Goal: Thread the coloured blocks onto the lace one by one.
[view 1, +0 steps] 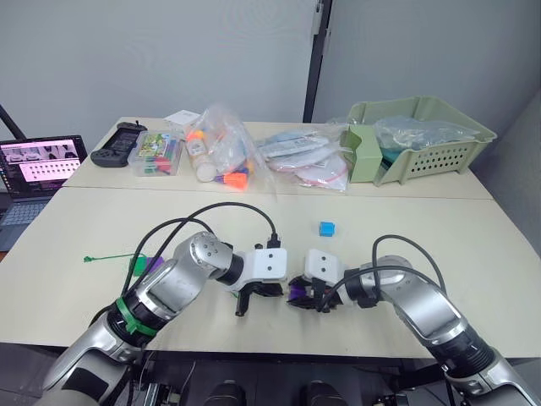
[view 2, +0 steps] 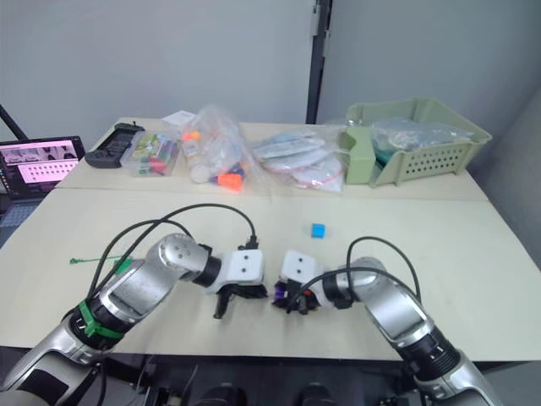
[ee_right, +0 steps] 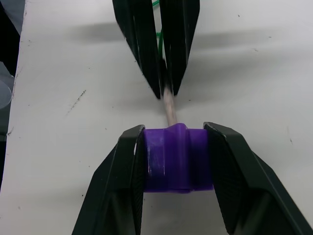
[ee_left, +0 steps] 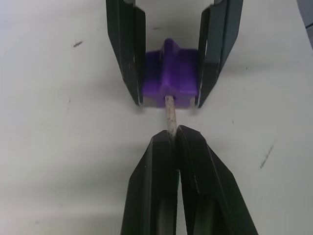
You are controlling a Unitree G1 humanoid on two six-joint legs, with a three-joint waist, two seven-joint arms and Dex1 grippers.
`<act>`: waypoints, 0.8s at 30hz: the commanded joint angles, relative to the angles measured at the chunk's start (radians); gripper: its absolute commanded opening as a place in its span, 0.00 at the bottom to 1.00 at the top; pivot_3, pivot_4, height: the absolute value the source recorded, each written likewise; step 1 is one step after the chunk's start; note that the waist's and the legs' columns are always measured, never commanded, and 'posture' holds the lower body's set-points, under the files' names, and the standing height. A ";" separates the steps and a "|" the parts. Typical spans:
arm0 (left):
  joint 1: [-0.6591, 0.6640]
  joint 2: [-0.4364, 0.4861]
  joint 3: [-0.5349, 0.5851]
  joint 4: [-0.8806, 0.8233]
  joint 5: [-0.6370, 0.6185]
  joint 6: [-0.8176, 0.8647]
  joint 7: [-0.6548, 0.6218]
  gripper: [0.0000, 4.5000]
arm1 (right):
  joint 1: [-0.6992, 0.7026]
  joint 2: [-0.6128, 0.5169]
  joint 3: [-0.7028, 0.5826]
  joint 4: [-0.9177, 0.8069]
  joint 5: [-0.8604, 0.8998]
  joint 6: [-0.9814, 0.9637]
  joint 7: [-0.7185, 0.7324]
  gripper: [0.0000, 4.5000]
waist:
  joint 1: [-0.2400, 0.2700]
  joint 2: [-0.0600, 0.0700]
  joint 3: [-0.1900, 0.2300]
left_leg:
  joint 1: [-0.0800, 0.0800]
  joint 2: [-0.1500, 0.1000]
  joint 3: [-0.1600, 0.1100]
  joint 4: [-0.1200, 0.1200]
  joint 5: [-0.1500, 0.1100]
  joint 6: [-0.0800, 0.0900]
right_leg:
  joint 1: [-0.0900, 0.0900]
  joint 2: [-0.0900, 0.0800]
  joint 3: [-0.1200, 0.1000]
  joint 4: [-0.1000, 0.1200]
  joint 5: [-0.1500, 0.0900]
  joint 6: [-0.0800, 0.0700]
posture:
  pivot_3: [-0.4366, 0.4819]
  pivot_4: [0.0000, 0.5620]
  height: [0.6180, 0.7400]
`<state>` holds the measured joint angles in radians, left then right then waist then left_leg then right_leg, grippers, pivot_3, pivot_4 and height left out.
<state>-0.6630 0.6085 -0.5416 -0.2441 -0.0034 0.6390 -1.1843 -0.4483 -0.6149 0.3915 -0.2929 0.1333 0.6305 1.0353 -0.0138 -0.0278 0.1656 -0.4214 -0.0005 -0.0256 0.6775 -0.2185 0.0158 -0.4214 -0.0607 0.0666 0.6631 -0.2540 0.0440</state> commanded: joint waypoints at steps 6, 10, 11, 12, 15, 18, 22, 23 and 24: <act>0.002 -0.106 0.040 0.020 -0.063 0.000 0.041 0.00 | 0.009 0.003 -0.001 -0.038 0.014 0.024 -0.019 0.30 | 0.001 0.000 0.000 | 0.000 0.000 0.000 0.000 0.000 0.000 | 0.000 0.000 0.000 0.000 0.000 0.000 | 0.48 0.27 1.00; 0.058 -0.156 0.116 0.055 -0.117 -0.044 0.070 0.00 | 0.010 0.012 -0.007 -0.042 0.016 0.032 -0.033 0.30 | 0.002 0.000 0.000 | 0.000 0.000 -0.001 0.000 0.000 0.000 | 0.001 -0.001 0.000 0.000 0.000 0.000 | 0.48 0.27 1.00; 0.067 -0.149 0.138 0.054 -0.133 -0.043 0.059 0.08 | 0.012 0.014 -0.010 -0.044 0.018 0.035 -0.036 0.30 | 0.002 0.000 0.000 | 0.000 0.000 -0.001 0.000 0.000 0.000 | 0.000 -0.001 0.000 0.000 0.000 0.000 | 0.48 0.27 1.00; 0.072 -0.139 0.155 0.053 -0.148 -0.050 0.044 0.17 | 0.014 0.015 -0.010 -0.045 0.018 0.037 -0.037 0.30 | 0.001 0.000 0.000 | 0.000 0.000 -0.001 0.000 0.000 0.000 | 0.000 -0.001 0.000 0.000 0.000 0.000 | 0.48 0.27 1.00; 0.078 -0.099 0.194 0.062 -0.174 -0.084 0.011 0.38 | 0.021 0.012 -0.011 -0.052 0.020 0.039 -0.041 0.30 | 0.000 0.000 0.000 | 0.001 0.000 -0.002 0.000 0.000 0.000 | 0.000 0.000 0.000 0.000 0.000 0.000 | 0.48 0.27 1.00; 0.086 -0.056 0.241 0.075 -0.229 -0.092 -0.038 0.60 | 0.029 0.007 -0.015 -0.057 0.023 0.042 -0.044 0.30 | -0.001 0.000 0.000 | 0.001 0.000 -0.002 0.000 0.000 0.000 | 0.000 0.000 0.000 0.000 0.000 0.000 | 0.48 0.27 1.00; 0.124 0.028 0.255 0.117 -0.242 -0.176 -0.113 0.60 | 0.042 0.000 -0.019 -0.067 0.024 0.048 -0.048 0.30 | -0.002 0.000 0.000 | 0.001 0.001 -0.002 -0.001 0.000 0.000 | 0.000 0.000 0.000 0.000 0.000 0.000 | 0.48 0.27 1.00; 0.128 0.035 0.254 0.132 -0.235 -0.208 -0.118 0.60 | 0.044 -0.002 -0.020 -0.069 0.025 0.049 -0.049 0.30 | -0.002 0.000 0.000 | 0.002 0.001 -0.001 -0.001 0.000 0.000 | 0.000 0.000 0.000 0.000 0.000 0.000 | 0.48 0.27 1.00; 0.130 0.036 0.256 0.148 -0.233 -0.236 -0.119 0.60 | 0.045 -0.004 -0.021 -0.071 0.026 0.050 -0.050 0.30 | -0.001 0.000 0.000 | 0.002 0.000 -0.001 -0.001 0.000 0.000 | 0.000 0.000 0.000 0.000 0.000 0.000 | 0.48 0.27 1.00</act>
<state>-0.5292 0.6447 -0.2968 -0.0979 -0.2358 0.4560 -1.2890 -0.4111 -0.6144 0.3779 -0.3425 0.1418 0.6719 0.9820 -0.0144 -0.0275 0.1654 -0.4196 0.0000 -0.0270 0.6766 -0.2185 0.0158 -0.4208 -0.0612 0.0668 0.6632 -0.2539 0.0439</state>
